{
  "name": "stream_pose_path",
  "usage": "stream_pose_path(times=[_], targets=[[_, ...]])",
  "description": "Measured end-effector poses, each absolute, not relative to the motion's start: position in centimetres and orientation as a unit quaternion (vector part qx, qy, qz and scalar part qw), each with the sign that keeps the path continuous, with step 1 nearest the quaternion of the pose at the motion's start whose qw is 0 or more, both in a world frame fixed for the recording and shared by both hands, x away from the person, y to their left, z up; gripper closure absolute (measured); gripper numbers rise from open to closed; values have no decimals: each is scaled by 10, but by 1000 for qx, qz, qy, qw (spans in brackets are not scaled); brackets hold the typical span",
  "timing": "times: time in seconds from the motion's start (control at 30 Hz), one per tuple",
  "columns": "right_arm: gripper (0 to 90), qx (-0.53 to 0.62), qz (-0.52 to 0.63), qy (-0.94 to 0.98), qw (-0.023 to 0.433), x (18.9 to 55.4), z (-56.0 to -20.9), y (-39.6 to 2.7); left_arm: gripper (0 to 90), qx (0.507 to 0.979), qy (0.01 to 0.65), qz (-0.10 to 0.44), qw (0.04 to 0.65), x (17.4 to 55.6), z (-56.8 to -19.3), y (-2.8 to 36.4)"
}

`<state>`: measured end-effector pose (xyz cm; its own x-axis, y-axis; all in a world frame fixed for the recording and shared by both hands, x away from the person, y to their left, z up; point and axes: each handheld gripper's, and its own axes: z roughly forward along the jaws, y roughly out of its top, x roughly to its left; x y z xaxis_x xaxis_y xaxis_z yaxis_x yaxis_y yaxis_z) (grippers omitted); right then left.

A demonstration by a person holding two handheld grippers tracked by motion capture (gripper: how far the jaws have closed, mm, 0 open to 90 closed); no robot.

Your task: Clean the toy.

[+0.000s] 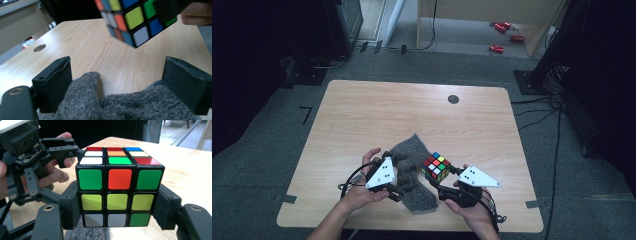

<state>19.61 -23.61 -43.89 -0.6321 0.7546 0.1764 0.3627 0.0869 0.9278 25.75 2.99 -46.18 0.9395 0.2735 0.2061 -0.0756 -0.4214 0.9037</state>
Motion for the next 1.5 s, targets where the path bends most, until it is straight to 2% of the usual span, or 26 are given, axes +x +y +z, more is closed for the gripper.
stream_pose_path(times=[0.23,0.47,0.53,0.83,1.17,1.3,1.5], targets=[[347,371,548,732,158,195,-442,-230,92,831,44,157,532,252,-462,24],[346,305,542,767,158,191,-449,-223,99,829,44,99,549,258,-460,37],[346,294,542,772,157,191,-452,-224,159,831,46,90,547,260,-459,40],[346,255,560,777,133,195,-459,-232,165,805,67,6,590,268,-451,55],[346,211,561,793,105,192,-462,-224,213,806,31,-27,590,262,-452,50],[346,201,560,798,96,192,-463,-222,259,804,10,-28,594,260,-452,48],[346,184,556,806,88,191,-464,-219,279,804,-13,-36,593,257,-455,45]])
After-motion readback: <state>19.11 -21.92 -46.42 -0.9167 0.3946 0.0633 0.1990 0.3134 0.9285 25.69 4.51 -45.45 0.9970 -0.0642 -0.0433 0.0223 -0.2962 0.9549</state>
